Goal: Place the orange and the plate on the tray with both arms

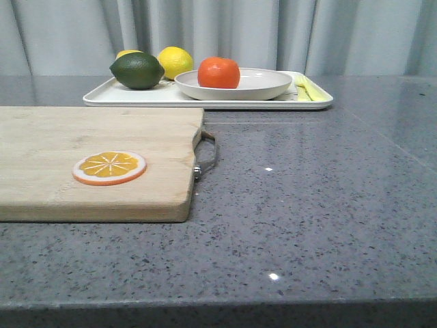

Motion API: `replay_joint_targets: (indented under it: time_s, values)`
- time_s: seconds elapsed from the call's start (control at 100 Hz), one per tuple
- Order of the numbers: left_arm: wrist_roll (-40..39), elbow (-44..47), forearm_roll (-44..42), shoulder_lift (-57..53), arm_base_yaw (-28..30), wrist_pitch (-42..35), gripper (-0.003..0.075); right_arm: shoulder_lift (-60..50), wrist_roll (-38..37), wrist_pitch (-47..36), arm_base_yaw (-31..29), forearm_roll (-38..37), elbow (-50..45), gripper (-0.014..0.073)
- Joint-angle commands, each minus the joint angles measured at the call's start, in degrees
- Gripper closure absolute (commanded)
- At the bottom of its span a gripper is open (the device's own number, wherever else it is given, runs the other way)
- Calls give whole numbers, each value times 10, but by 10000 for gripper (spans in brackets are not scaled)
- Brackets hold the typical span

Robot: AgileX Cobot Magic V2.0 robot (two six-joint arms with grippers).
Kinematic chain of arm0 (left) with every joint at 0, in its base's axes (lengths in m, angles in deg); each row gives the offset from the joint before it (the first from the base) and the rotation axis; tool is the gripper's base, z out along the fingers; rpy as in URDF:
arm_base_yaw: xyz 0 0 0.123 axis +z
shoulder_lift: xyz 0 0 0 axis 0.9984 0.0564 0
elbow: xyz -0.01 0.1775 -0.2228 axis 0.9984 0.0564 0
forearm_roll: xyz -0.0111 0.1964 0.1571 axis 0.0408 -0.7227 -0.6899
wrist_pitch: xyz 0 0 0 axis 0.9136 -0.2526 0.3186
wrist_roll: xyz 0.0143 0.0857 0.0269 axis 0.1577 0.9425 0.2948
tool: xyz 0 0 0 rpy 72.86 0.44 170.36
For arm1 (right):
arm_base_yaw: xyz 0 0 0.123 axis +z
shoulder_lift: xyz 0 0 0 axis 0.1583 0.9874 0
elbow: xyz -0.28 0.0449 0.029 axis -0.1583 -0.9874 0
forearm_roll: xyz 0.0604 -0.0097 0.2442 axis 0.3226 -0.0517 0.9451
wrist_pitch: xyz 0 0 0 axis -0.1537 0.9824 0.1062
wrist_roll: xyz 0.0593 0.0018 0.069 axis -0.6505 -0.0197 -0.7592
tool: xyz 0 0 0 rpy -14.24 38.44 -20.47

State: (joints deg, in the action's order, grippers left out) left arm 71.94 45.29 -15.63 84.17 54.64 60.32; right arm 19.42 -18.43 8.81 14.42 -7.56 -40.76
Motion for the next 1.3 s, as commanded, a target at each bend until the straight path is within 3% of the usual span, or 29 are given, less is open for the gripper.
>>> replay_joint_targets:
  time_s: [0.0, 0.29, 0.58, 0.93, 1.29]
  values:
    - [-1, 2, 1, -6, 16, -82, 739, 3, 4, -41, -1, -2, 14, 658]
    - [-1, 109, 2, -82, 108, -216, 739, 3, 4, -41, -1, -2, 14, 658]
    - [-1, 182, 2, -151, 218, -224, 739, 3, 4, -41, -1, -2, 14, 658]
    - [-1, 261, -14, -231, 329, -301, 739, 3, 4, -41, -1, -2, 14, 658]
    - [-1, 282, -49, -270, 389, -293, 739, 3, 4, -42, -1, -2, 14, 658]
